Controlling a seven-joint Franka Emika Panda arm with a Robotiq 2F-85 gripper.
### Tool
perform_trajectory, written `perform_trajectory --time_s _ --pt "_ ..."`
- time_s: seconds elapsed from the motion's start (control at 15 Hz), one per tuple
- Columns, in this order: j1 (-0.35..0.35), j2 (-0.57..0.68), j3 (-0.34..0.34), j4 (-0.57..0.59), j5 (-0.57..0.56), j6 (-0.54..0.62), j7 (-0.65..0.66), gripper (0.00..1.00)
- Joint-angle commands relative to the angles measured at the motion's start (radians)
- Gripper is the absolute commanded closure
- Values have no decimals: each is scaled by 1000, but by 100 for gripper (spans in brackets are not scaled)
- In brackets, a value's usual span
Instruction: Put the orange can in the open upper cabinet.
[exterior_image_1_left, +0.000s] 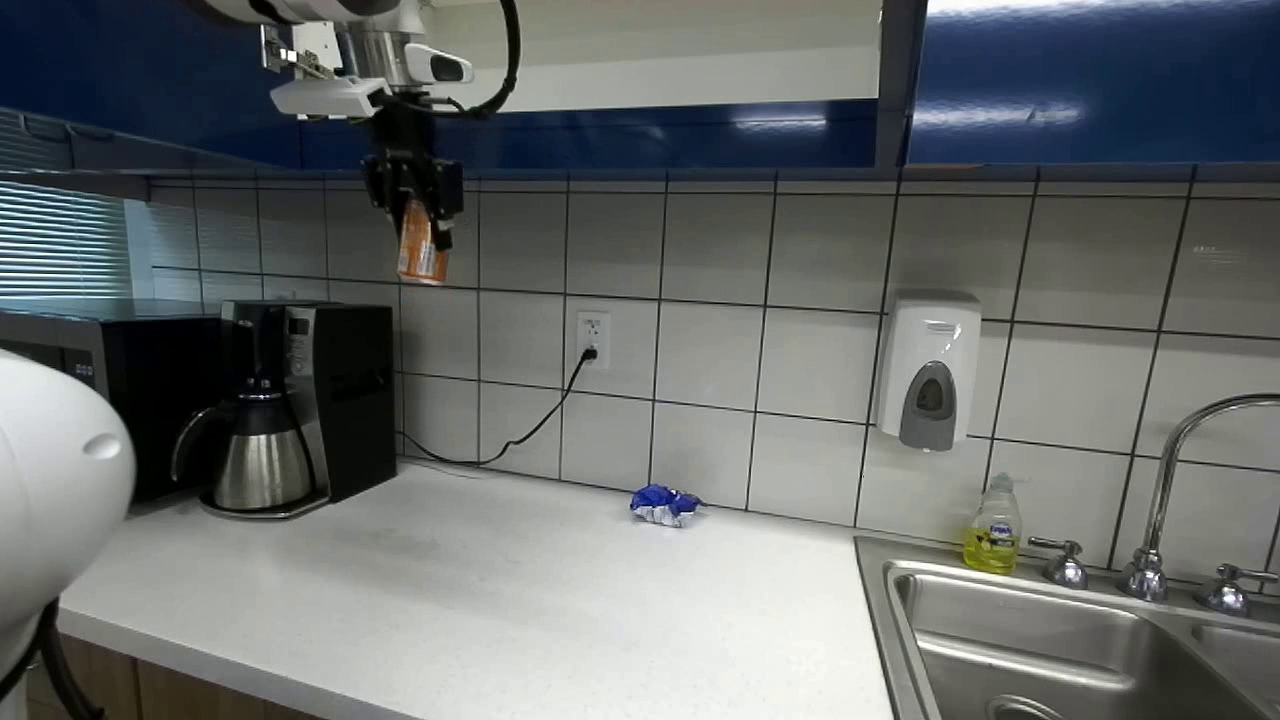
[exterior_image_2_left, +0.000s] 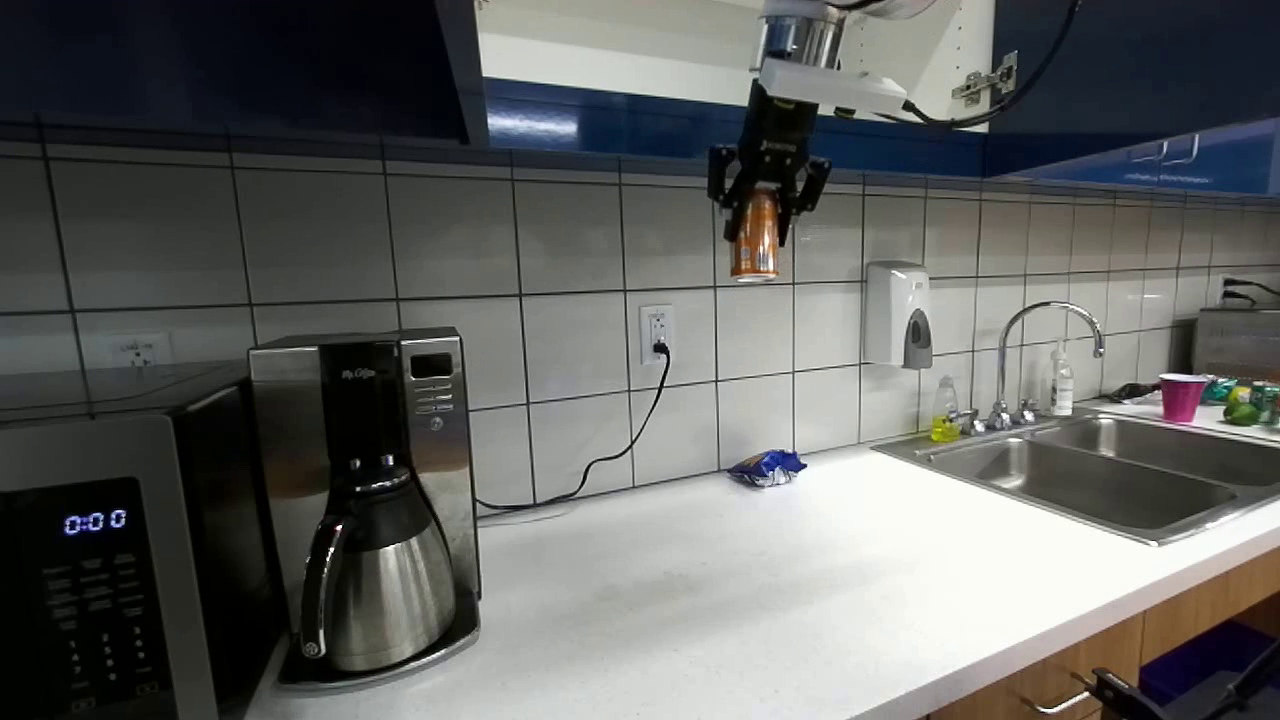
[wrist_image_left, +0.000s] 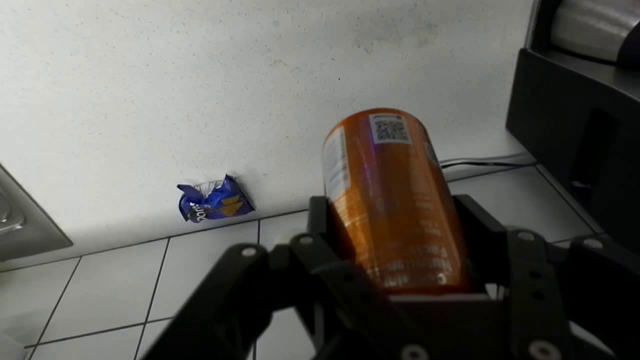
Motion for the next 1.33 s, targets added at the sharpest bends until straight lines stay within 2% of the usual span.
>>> perform_trajectory --time_s 0.0,0.73,1.27 --pt "-42 6 44 120 -14 -80 47 62" --pt "-86 99 75 427 -40 -247 137 62" --pt "-83 204 83 658 -90 -376 209 62"
